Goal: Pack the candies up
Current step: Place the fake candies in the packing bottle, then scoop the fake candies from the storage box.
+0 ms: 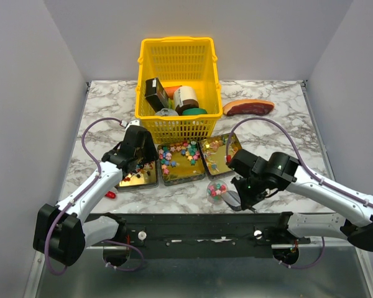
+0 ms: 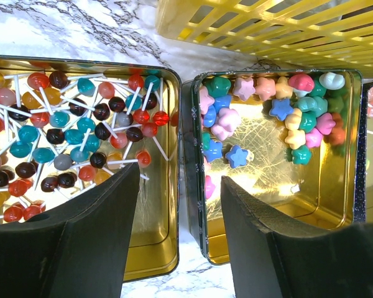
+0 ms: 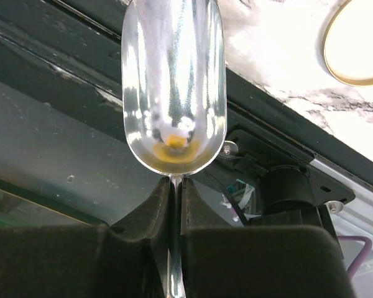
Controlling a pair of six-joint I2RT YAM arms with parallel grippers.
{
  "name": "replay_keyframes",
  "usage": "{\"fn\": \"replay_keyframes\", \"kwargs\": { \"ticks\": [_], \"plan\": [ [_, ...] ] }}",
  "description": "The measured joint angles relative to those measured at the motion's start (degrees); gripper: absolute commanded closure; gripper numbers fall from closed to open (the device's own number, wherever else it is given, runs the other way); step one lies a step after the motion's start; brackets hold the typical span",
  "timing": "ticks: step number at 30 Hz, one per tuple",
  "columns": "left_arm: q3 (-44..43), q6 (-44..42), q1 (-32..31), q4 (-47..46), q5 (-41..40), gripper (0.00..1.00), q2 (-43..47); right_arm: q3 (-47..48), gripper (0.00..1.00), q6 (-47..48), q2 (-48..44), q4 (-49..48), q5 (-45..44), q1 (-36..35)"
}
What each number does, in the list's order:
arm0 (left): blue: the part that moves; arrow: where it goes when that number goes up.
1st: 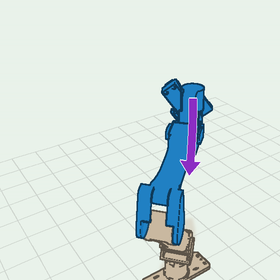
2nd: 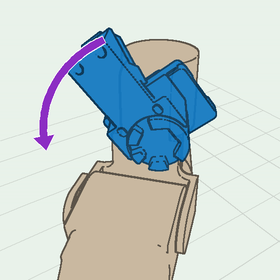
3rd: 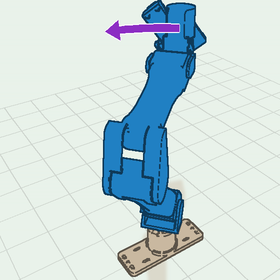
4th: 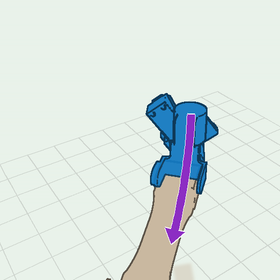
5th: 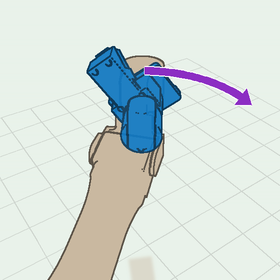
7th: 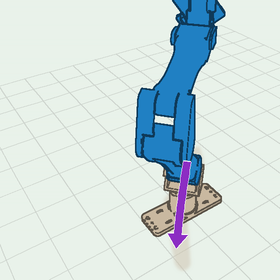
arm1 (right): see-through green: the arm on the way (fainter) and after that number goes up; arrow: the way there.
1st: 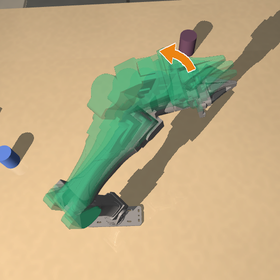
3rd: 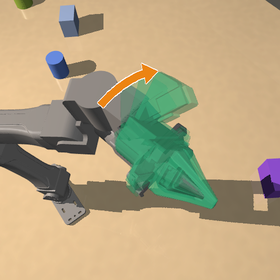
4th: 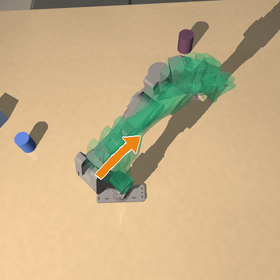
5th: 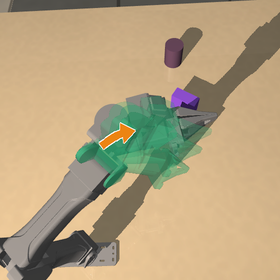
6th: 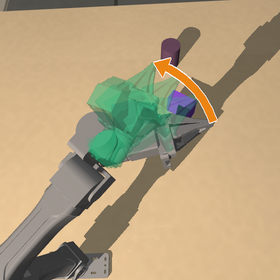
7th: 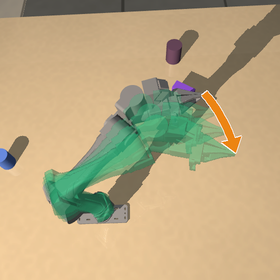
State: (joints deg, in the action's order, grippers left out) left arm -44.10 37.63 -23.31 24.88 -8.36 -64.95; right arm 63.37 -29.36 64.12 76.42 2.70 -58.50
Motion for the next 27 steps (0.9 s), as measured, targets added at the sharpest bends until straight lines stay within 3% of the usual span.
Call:
{"fn": "replay_keyframes", "kwargs": {
  "ticks": [13, 18, 27],
  "plan": [
    [0.0, -0.2, 0.0, 0.02, 0.59, 0.32, -0.02, 12.17, 0.99, 0.68, 3.78, 0.13, -4.52, -0.02],
    [0.0, -0.02, 0.0, -0.02, 1.57, 0.3, -0.61, 15.02, 0.99, 5.2, 13.16, -3.02, -6.99, -0.04],
    [0.0, 0.04, 0.39, 1.77, -3.17, 0.21, 2.16, 28.02, 0.99, 22.64, 31.91, -9.27, -11.74, -0.04]
  ]
}}
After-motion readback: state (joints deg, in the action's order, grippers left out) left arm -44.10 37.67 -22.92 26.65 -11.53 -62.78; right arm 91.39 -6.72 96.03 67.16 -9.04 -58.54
